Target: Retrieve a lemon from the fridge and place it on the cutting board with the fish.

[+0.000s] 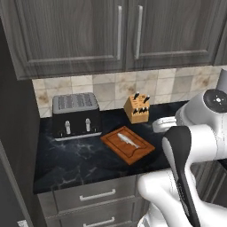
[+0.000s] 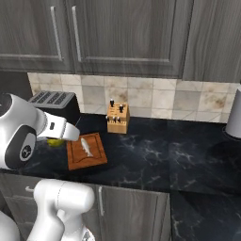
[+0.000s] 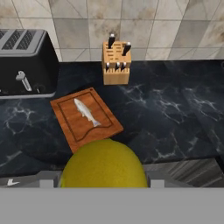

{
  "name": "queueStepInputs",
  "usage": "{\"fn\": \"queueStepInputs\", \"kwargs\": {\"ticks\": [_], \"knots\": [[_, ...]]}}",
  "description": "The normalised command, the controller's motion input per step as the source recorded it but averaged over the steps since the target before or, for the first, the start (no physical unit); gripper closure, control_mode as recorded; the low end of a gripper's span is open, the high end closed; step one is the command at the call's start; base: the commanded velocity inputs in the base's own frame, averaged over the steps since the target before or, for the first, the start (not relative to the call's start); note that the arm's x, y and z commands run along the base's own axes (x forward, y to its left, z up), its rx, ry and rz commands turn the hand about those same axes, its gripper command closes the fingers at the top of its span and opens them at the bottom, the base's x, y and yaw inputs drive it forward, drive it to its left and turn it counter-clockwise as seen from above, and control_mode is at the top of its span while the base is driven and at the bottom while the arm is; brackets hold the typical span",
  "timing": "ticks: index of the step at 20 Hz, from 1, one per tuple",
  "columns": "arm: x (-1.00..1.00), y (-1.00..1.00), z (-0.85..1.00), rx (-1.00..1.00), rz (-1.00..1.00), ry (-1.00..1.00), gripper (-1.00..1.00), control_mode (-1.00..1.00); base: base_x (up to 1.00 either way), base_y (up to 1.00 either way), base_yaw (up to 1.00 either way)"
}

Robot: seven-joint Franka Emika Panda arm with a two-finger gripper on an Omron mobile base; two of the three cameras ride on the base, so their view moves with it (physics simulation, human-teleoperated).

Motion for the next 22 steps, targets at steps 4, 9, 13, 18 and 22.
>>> {"fn": "queueStepInputs", "kwargs": {"ticks": [4,9,13,18,22], "knots": [[0.00,0.00,0.00,0.00,0.00,0.00,1.00,1.00,0.15,0.00,0.00],[0.00,0.00,0.00,0.00,0.00,0.00,1.00,1.00,0.01,0.00,0.00],[0.00,0.00,0.00,0.00,0.00,0.00,1.00,-1.00,0.00,0.00,0.00],[0.00,0.00,-0.08,0.00,0.00,0.02,1.00,-1.00,0.00,0.00,0.00],[0.16,0.00,-0.42,0.07,0.00,0.05,1.00,-1.00,0.00,0.00,0.00]]}}
